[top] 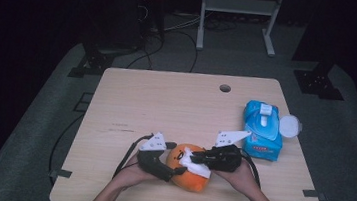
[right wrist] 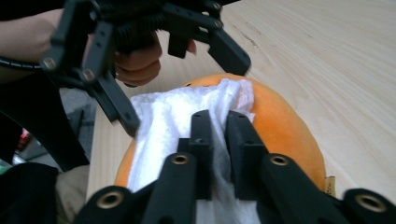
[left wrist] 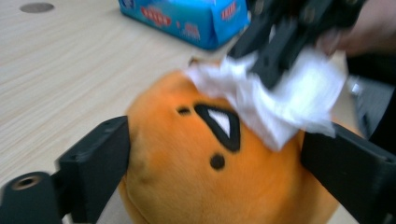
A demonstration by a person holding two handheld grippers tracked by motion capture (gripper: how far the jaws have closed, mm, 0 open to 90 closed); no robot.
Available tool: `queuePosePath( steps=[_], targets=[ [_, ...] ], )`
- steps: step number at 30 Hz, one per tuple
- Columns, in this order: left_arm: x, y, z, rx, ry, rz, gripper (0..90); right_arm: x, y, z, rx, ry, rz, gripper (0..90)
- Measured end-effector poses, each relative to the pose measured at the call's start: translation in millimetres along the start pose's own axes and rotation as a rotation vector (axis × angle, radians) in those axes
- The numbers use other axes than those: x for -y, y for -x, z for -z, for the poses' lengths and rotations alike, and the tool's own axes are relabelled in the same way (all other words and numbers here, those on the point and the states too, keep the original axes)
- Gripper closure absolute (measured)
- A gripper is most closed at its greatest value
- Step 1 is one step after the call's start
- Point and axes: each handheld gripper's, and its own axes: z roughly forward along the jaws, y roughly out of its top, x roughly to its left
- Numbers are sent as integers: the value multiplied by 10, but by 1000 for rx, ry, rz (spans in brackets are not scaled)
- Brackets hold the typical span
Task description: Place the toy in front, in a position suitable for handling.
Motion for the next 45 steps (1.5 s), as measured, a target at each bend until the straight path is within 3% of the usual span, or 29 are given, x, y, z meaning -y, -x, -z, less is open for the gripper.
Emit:
queuePosePath(
  steps=[1, 4, 6, 10, 12, 14, 17, 19, 20, 23, 25, 28, 30, 33, 36, 37, 38, 40, 42, 45],
  targets=[
    [9, 12, -13, -6, -4, -20, 150, 1, 0, 13, 7, -2, 9, 833],
    [3, 2, 11, -16, -11, -18, 264, 34, 42, 107, 36, 8, -2, 845],
    [17, 8, 27, -28, -13, -12, 307, 75, 77, 176, 76, 12, -18, 847],
    [30, 32, 29, -89, 1, -5, 363, 137, 128, 298, 131, 11, -49, 850],
    [44, 41, 5, -137, 16, -1, 380, 118, 96, 310, 130, 29, -47, 851],
    [55, 47, -15, -190, 40, 29, 385, 65, 24, 285, 94, 55, -40, 851],
    [55, 59, -44, -255, 72, 90, 387, -15, -102, 215, 63, 62, 5, 850],
    [58, 84, -51, -268, 82, 114, 386, -26, -141, 166, 79, 41, 42, 850],
    [59, 93, -52, -258, 84, 125, 374, -3, -121, 155, 102, 28, 51, 851],
    [41, 125, -14, -174, 86, 137, 307, 81, 8, 197, 140, 20, 29, 850],
    [19, 155, 10, -104, 59, 103, 251, 122, 76, 238, 157, 22, 4, 850],
    [-11, 123, 57, -22, 19, 52, 192, 139, 83, 249, 166, 18, 14, 849],
    [-38, 56, 102, -15, 30, 32, 179, 139, 66, 245, 171, 9, 43, 850],
    [-98, -90, 104, -39, 83, 59, 98, 152, 89, 257, 147, 10, 48, 850],
    [-86, -133, -1, -12, 50, 46, 88, 152, 108, 259, 136, 10, 50, 850],
    [-65, -131, -51, 24, 34, 48, 91, 149, 111, 259, 133, 8, 49, 850],
    [-41, -117, -90, 48, 18, 46, 109, 145, 109, 254, 129, 7, 49, 850],
    [-16, -82, -108, 41, 0, 19, 172, 142, 100, 244, 123, 0, 51, 841],
    [-13, -63, -80, 7, -12, 1, 309, 142, 106, 254, 90, 4, 29, 785],
    [-6, -15, -47, -44, 7, -25, 416, 136, 126, 294, 50, 23, -9, 650]
  ],
)
